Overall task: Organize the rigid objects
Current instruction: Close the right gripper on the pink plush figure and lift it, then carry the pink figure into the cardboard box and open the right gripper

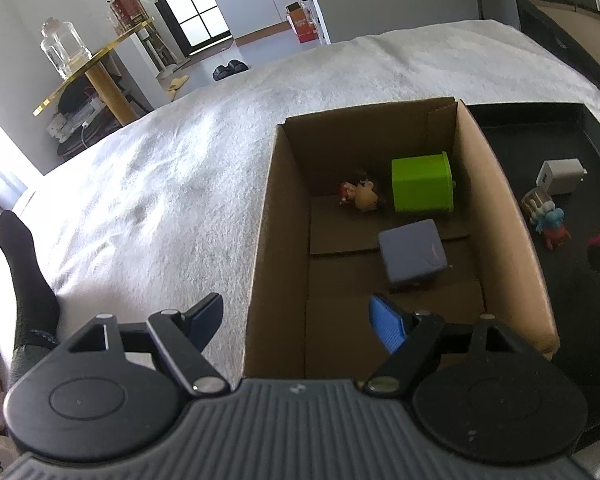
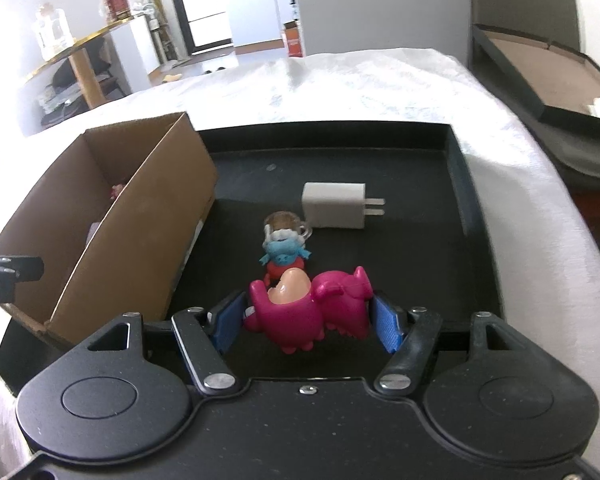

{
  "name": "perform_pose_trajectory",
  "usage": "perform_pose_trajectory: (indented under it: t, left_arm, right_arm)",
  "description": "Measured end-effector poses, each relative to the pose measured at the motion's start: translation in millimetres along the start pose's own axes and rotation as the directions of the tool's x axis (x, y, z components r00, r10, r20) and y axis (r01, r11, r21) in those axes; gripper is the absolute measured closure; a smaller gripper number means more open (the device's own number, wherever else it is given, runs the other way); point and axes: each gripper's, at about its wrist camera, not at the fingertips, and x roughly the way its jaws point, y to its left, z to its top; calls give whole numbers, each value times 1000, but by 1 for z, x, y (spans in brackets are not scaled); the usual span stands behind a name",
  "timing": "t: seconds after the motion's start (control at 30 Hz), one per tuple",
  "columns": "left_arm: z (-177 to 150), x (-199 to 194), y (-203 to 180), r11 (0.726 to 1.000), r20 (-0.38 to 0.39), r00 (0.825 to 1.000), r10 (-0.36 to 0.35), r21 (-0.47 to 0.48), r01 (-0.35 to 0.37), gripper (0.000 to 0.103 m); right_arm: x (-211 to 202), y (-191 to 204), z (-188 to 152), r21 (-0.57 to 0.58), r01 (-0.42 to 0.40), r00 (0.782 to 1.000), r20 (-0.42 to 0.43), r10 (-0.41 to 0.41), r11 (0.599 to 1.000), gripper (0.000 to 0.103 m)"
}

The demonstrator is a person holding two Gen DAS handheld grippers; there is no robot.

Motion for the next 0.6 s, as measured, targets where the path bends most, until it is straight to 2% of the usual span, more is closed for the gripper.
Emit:
perform_pose_trajectory:
  t: [0.3,0.6]
  left_arm:
    - [10,4,9,996,1,998,-56,-65,56,24]
    - [0,9,15,989,20,996,-90,-118,92,24]
  right_arm:
    - [-16,16,18,-31,42,999,29,-42,999,38]
    - [-26,39,32,-60,58,997,63,-55,996,38]
